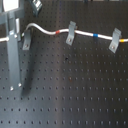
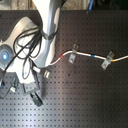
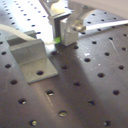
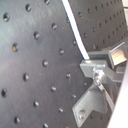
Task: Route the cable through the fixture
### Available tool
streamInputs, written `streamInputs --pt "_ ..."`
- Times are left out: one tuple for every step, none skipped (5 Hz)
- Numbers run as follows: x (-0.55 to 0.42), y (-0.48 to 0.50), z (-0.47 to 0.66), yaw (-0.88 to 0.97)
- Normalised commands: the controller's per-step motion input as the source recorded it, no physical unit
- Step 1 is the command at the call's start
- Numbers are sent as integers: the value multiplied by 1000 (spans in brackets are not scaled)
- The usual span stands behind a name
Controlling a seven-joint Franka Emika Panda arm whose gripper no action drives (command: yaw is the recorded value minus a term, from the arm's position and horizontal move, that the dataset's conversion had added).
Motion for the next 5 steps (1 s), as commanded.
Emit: streamInputs --pt "12 -35 49 951" --pt "8 -36 62 960" --pt "4 -34 47 957" --pt "1 -19 45 1000" --pt "-1 -13 39 1000"
